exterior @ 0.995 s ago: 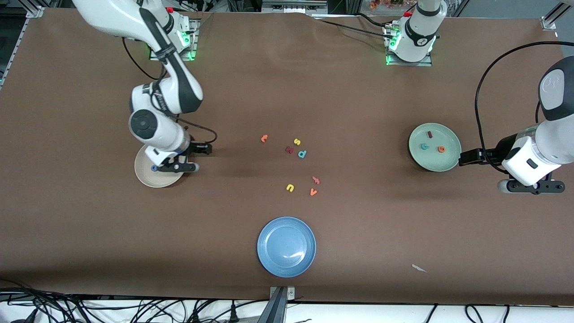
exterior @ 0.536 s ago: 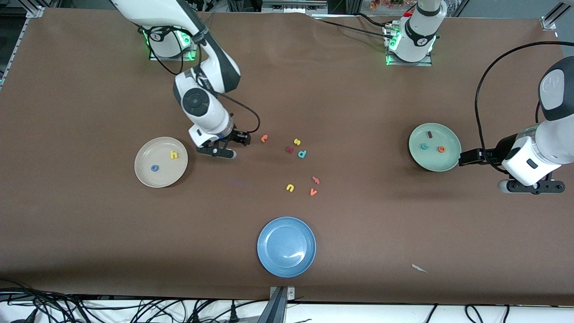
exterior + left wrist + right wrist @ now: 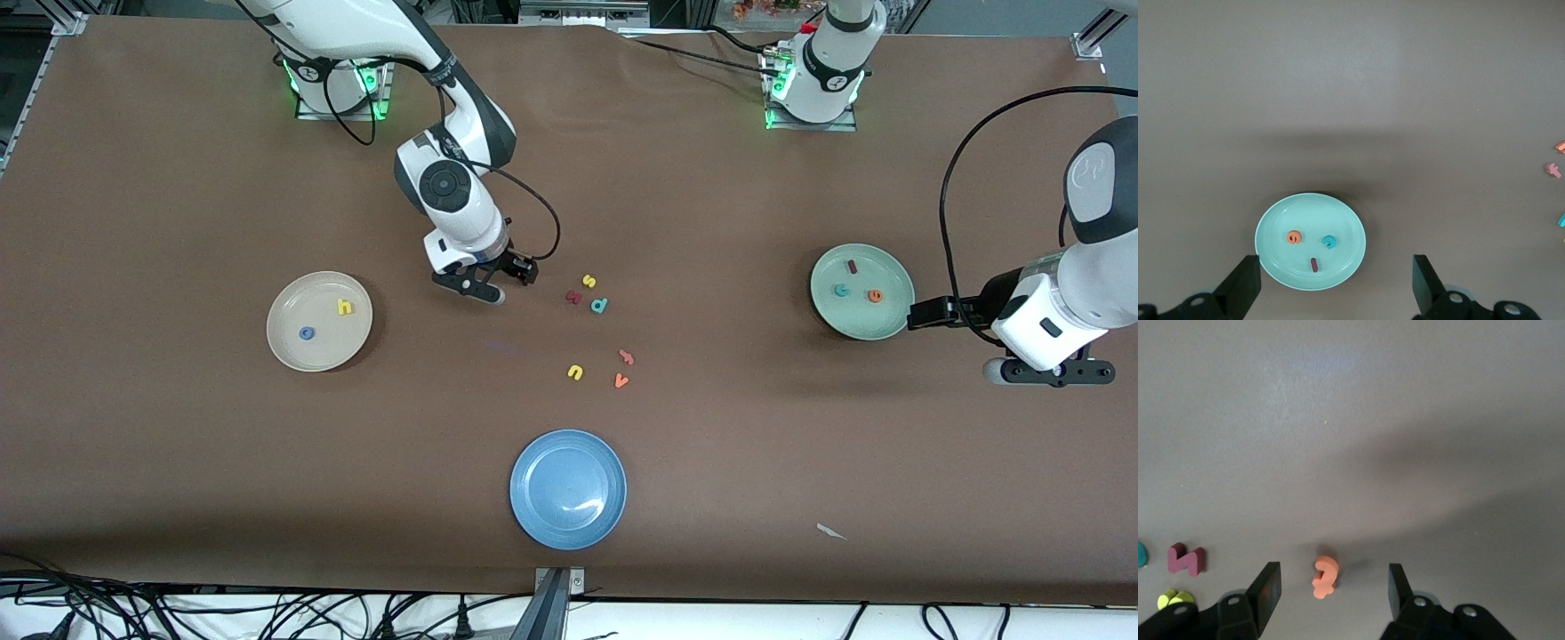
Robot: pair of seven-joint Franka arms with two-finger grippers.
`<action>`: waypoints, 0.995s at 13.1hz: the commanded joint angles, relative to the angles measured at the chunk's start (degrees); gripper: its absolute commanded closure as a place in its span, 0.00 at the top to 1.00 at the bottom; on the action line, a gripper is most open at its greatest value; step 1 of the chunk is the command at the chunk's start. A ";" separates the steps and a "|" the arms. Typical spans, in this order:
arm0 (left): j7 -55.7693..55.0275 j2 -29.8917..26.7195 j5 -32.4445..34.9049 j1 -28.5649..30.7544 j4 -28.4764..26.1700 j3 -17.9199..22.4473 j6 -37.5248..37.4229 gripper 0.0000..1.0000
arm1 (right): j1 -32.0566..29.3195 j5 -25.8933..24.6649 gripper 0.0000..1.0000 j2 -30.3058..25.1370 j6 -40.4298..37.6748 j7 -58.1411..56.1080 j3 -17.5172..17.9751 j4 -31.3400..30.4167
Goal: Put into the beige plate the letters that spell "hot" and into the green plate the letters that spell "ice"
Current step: 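Reach the orange letter with the right gripper and grasp it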
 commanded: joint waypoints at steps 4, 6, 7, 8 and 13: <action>0.89 -0.48 -0.69 0.02 -0.71 0.38 0.87 1.00 | 2.61 -3.38 0.68 3.75 3.36 6.41 -0.26 2.04; 0.89 -0.39 -0.60 0.02 -0.71 0.47 0.87 1.00 | 2.79 -3.55 0.66 4.10 3.45 6.50 -0.26 2.04; 0.89 -0.39 -0.69 0.02 -0.71 0.47 0.87 1.00 | 2.79 -4.25 0.65 4.19 3.37 6.50 -0.26 1.95; 0.89 -0.39 -0.60 0.02 -0.71 0.47 0.87 1.00 | 2.79 -4.52 0.61 4.28 3.45 6.50 -0.26 1.95; 0.89 -0.39 -0.60 0.02 -0.71 0.47 0.87 1.00 | 2.79 -5.40 0.33 4.90 3.45 6.50 -0.26 1.95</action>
